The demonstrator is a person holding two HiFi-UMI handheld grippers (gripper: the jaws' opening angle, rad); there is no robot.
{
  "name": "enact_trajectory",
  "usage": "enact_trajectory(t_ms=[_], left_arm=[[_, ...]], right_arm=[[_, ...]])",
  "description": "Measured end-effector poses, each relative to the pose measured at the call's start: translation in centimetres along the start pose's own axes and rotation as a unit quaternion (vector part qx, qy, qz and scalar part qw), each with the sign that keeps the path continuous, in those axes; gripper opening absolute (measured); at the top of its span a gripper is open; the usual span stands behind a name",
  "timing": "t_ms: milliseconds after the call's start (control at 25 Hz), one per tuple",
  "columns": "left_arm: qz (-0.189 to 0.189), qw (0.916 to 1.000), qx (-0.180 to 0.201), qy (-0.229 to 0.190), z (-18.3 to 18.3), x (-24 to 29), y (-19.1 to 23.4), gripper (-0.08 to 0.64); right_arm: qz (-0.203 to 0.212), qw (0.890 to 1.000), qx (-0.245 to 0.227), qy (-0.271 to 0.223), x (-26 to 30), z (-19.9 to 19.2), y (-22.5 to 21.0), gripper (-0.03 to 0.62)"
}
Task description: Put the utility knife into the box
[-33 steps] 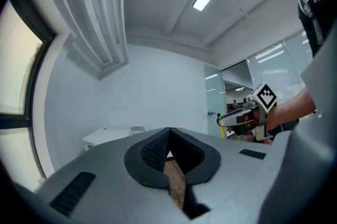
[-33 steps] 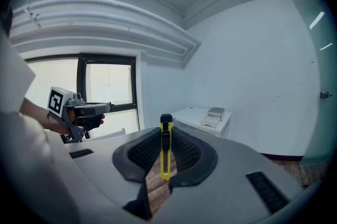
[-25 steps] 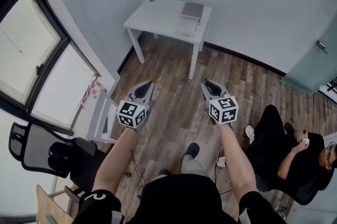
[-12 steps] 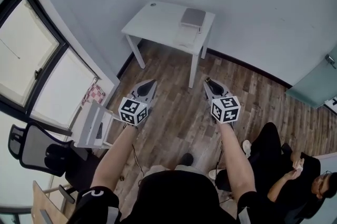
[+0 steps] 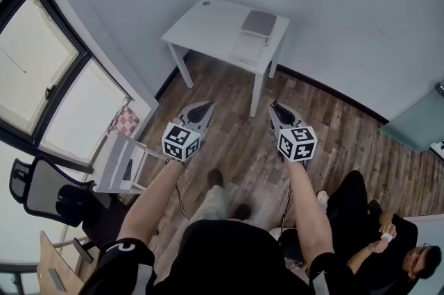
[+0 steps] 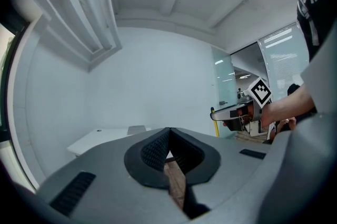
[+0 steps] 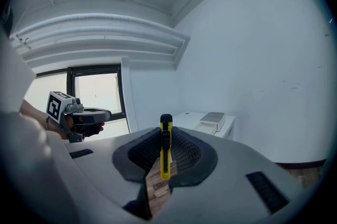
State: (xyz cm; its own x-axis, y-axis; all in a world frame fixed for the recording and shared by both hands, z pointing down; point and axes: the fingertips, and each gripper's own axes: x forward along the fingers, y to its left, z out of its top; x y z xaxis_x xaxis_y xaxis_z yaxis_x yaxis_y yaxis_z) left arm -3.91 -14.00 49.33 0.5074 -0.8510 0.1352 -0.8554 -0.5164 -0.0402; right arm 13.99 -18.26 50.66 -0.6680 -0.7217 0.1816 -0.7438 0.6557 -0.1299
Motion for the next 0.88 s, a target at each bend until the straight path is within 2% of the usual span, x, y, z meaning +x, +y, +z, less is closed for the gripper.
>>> enact_trajectory(t_ms=[200,400,880], left_arm=[[-0.013,0.9999,-0.011,-0.002,-0.8,3.7,1.8,0.025],[-0.034,0.9994,-0.004,-0.005,-0.7,9.3,4.5,0.025],[-0.049,0.9987,-0.009,-0.007,0.3,19.8,17.1,0.025]], right_arm=[[-0.012,1.0,0.0,0.009,2.1,-0.5,-2.3,0.071],[-0.023,1.0,-0.003,0.013,6.0,0.4,-5.4,0.071],[-0.031,0.999,-0.002,0.035,20.1,3.4,-10.7,0.071]])
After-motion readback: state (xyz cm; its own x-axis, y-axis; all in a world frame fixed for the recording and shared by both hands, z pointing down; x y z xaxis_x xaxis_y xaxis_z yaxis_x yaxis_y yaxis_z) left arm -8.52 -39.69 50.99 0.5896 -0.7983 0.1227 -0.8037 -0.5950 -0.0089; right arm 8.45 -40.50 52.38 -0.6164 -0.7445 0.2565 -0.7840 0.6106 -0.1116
